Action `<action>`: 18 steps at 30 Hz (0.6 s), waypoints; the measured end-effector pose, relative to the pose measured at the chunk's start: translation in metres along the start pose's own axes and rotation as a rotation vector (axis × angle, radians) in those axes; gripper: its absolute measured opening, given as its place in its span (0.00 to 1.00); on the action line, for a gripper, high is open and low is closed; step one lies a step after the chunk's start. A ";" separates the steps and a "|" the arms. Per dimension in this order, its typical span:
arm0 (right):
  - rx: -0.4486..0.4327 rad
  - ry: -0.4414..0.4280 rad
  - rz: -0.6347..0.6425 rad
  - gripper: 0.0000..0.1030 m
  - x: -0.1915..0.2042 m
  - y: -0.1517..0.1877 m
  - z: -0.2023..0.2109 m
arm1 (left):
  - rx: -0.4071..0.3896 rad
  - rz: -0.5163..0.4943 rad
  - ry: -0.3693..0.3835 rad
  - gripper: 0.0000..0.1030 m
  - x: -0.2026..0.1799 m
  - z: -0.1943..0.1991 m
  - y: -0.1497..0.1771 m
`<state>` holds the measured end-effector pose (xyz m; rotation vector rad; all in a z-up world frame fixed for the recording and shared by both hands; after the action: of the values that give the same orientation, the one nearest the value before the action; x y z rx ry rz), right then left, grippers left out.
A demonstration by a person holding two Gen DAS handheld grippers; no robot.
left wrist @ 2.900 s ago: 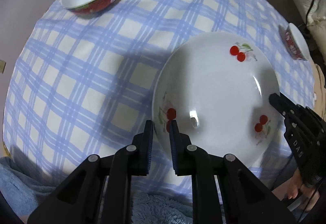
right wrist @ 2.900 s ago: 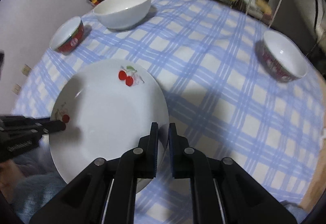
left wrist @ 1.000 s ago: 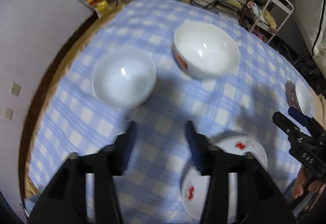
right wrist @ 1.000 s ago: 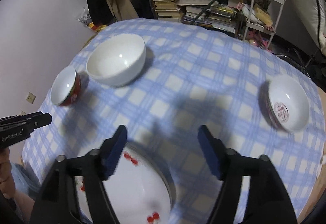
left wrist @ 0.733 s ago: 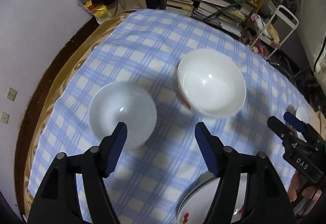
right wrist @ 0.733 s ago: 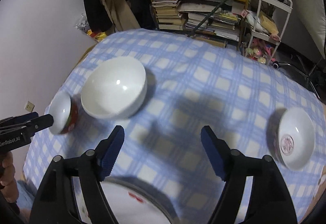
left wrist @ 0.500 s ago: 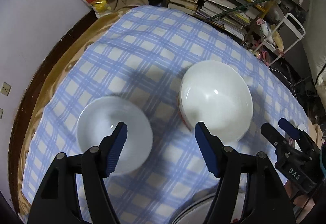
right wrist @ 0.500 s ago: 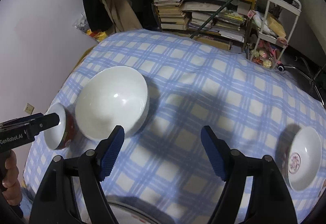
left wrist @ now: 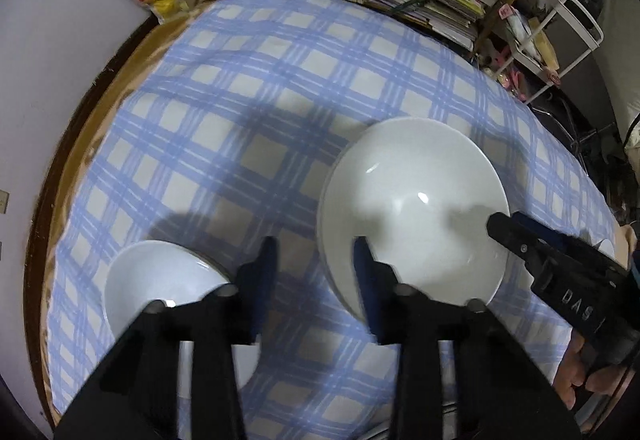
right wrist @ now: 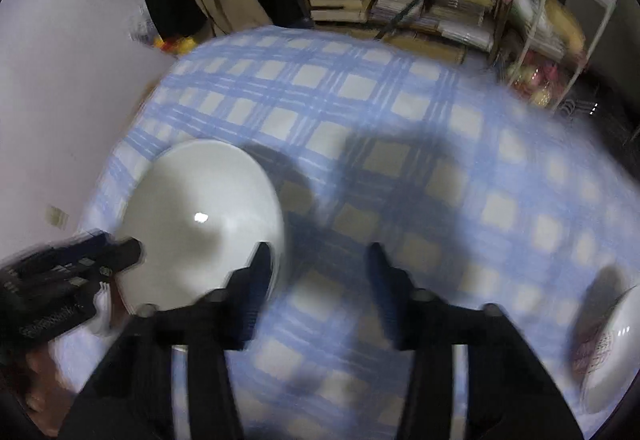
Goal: Organize plates and bowls
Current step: 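Grasp the large plain white bowl rim with both grippers, then carry the white bowl beside the plate stack, set it down, open both grippers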
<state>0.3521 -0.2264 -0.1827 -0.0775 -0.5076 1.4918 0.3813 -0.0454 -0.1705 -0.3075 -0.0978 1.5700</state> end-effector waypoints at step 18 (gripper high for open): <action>0.052 -0.014 0.079 0.14 0.019 0.032 0.009 | 0.015 -0.002 0.015 0.13 -0.012 0.013 0.027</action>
<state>0.3192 -0.2077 -0.1807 -0.0470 -0.4814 1.5830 0.3514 -0.0564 -0.1634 -0.3073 -0.0751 1.5651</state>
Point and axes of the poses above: each gripper's, at about its wrist camera, not at the fingertips, and z roughly against the way its jaws point, x to its left, y to its underside, the point moved 2 cm from there along -z, roughly the way its jaws point, and after that the axes turned 7 degrees about z, right-handed, at the moved point
